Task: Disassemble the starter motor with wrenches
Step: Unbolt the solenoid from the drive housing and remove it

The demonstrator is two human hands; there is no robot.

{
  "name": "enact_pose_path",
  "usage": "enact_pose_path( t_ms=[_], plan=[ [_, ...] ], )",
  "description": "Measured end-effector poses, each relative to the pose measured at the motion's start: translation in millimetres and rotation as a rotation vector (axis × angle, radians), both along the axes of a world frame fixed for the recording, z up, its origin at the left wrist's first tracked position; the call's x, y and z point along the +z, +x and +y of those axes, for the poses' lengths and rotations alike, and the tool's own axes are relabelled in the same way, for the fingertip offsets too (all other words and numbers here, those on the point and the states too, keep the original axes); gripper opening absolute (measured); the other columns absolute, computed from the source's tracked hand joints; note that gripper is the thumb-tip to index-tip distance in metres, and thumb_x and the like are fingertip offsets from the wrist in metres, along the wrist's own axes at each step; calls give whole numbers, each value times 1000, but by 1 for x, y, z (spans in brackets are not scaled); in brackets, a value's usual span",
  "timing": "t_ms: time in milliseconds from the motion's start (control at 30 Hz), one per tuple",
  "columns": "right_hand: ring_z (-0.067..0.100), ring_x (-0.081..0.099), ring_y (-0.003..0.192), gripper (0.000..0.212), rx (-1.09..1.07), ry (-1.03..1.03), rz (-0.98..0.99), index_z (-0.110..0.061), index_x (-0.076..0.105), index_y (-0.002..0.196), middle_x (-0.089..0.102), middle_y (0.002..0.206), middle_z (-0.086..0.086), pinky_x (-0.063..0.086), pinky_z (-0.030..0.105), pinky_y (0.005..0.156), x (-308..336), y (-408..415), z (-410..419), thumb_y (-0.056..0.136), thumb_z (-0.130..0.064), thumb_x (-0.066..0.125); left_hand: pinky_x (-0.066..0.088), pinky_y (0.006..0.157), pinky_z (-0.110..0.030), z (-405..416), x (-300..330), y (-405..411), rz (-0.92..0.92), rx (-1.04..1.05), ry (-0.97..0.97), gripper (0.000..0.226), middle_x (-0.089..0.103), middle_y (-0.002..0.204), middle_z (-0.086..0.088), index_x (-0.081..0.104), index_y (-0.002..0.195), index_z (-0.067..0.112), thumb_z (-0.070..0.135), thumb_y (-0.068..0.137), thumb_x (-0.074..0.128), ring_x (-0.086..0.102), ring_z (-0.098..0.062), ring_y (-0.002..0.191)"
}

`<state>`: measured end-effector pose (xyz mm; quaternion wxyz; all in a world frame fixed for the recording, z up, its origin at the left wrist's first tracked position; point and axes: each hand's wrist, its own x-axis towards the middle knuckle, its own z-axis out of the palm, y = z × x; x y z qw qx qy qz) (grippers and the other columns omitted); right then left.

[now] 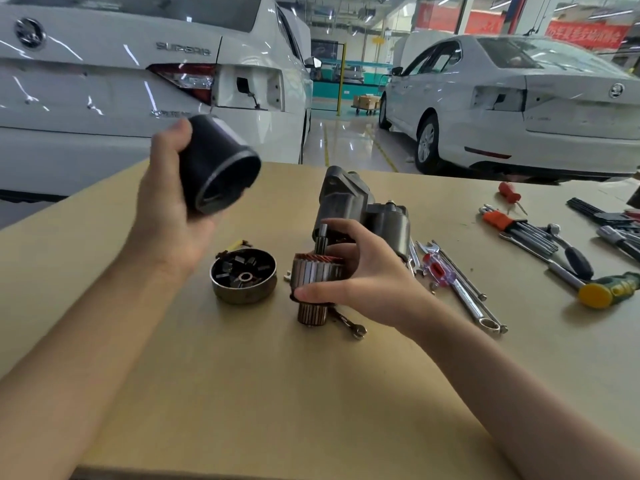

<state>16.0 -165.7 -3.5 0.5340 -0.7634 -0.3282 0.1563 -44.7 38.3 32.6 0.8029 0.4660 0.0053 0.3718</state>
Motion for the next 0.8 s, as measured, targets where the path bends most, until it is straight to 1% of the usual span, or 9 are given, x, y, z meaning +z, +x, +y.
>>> enact_pose_path(
  t_ms=[100, 167, 300, 367, 433, 500, 667, 733, 800],
  plan=[
    [4, 66, 89, 66, -39, -43, -82, -31, 44, 119, 63, 102, -11, 58, 25, 78, -2, -6, 7, 67, -34, 86, 53, 53, -25, 37, -7, -8, 299, 300, 243, 53, 61, 84, 3, 64, 97, 18, 53, 58, 71, 63, -9, 70],
    [1, 64, 87, 59, -50, -82, -142, -31, 43, 115, 61, 101, -14, 56, 17, 73, -3, -11, 14, 71, -41, 81, 50, 49, -27, 61, -17, -14, 518, 394, 370, 73, 60, 90, -5, 66, 102, 12, 61, 48, 70, 61, -20, 73],
    [-4, 54, 87, 55, -74, -162, -281, -26, 44, 121, 53, 102, -15, 45, 6, 60, -5, -25, 29, 79, -51, 71, 50, 62, -34, 91, -36, -17, 813, 398, 462, 88, 65, 104, -17, 65, 107, 7, 67, 43, 66, 64, -33, 86],
    [1, 53, 92, 57, -63, -190, -338, -20, 43, 128, 52, 106, -11, 47, 11, 70, -4, -31, 39, 84, -48, 67, 50, 73, -37, 95, -39, -12, 920, 416, 532, 96, 64, 111, -17, 61, 113, 6, 71, 43, 64, 62, -35, 99],
    [14, 53, 105, 57, -35, -222, -348, -14, 41, 132, 54, 117, -1, 49, 26, 86, 0, -34, 52, 89, -45, 62, 49, 85, -41, 96, -42, -7, 955, 468, 543, 93, 62, 117, -16, 58, 115, 6, 72, 49, 63, 60, -34, 104],
    [23, 50, 114, 53, -28, -258, -344, -10, 42, 132, 54, 126, 7, 45, 38, 95, 2, -34, 66, 92, -42, 58, 44, 84, -39, 95, -46, -3, 954, 543, 548, 80, 59, 123, -13, 51, 114, 8, 69, 64, 65, 55, -30, 102],
    [30, 47, 117, 46, -56, -286, -374, -10, 42, 131, 49, 128, 11, 37, 35, 93, -6, -38, 86, 98, -41, 47, 37, 87, -36, 94, -60, -5, 865, 494, 575, 57, 55, 126, -9, 49, 117, 13, 60, 85, 60, 51, -27, 110],
    [27, 43, 125, 60, -36, -276, -393, -12, 33, 142, 44, 136, 9, 34, 31, 97, -13, -38, 84, 97, -47, 47, 36, 88, -33, 90, -62, -5, 828, 477, 598, 49, 56, 126, -7, 49, 115, 16, 56, 89, 58, 51, -25, 113],
    [20, 33, 135, 78, 6, -259, -395, -16, 17, 151, 33, 148, 4, 27, 23, 103, -17, -38, 79, 93, -54, 50, 35, 92, -31, 87, -64, -4, 788, 469, 624, 49, 55, 130, -6, 48, 125, 18, 52, 91, 59, 50, -24, 120]
  ],
)
